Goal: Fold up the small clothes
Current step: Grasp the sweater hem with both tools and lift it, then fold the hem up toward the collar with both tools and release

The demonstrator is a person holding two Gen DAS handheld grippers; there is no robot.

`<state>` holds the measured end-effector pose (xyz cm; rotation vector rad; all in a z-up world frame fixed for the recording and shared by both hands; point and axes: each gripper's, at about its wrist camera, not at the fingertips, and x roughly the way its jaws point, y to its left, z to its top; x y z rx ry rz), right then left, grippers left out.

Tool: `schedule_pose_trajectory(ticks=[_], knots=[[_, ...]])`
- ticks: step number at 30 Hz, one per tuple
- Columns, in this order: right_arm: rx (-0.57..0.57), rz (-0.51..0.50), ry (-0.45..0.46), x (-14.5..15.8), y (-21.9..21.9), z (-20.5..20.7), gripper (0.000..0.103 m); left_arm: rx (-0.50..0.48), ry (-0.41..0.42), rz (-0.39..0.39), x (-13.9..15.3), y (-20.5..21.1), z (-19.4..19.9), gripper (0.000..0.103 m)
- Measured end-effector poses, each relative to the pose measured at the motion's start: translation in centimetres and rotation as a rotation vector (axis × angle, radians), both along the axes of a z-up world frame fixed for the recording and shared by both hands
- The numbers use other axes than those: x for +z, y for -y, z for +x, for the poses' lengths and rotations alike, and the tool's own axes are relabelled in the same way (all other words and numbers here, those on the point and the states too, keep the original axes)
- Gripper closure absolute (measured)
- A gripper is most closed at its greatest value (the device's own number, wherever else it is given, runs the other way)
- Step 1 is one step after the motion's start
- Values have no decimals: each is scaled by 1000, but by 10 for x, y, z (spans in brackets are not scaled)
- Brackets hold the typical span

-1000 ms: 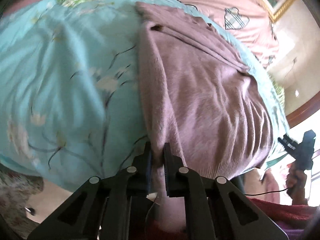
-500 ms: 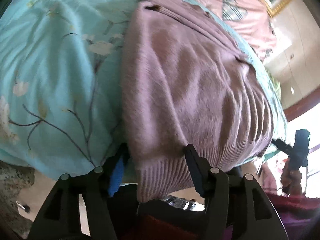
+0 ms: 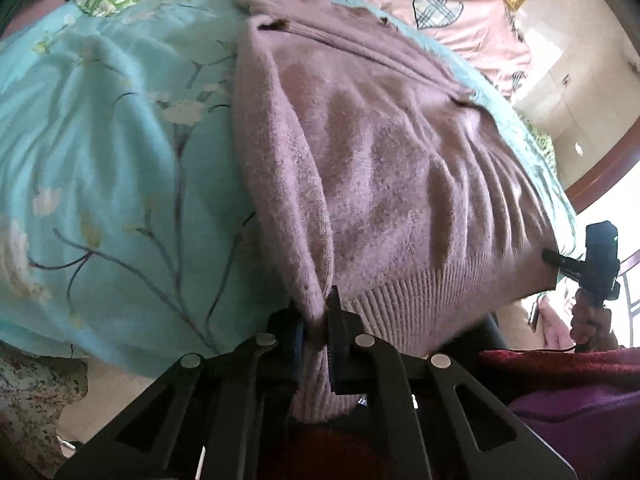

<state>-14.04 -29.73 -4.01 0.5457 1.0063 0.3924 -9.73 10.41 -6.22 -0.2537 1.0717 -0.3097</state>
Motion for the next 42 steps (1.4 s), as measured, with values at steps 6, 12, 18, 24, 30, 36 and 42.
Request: schedule_pose_trajectory(ticks=[6,12,18,24,30,36,42], knots=[[-22,144,72,17,14,-1,96,2,77,-112,30,-10,-2,97],[-59,299,230,58,25,15,96,13,194,-199,78,-21,14,97],[-111,315,343,95,29,60,96,27,293,-213,114,-27,62,97],[-166,281,373,110,39,130,96,55,364,-159,139,-26,134,98],[-242,197,353,113,46,206,96,99,348,-140,143,-26,220,98],[-299,132,281,95,47,289,96,166,258,-110,117,-28,314,98],[-344,110,201,61,58,351,96,193,198,-99,88,-32,376,98]])
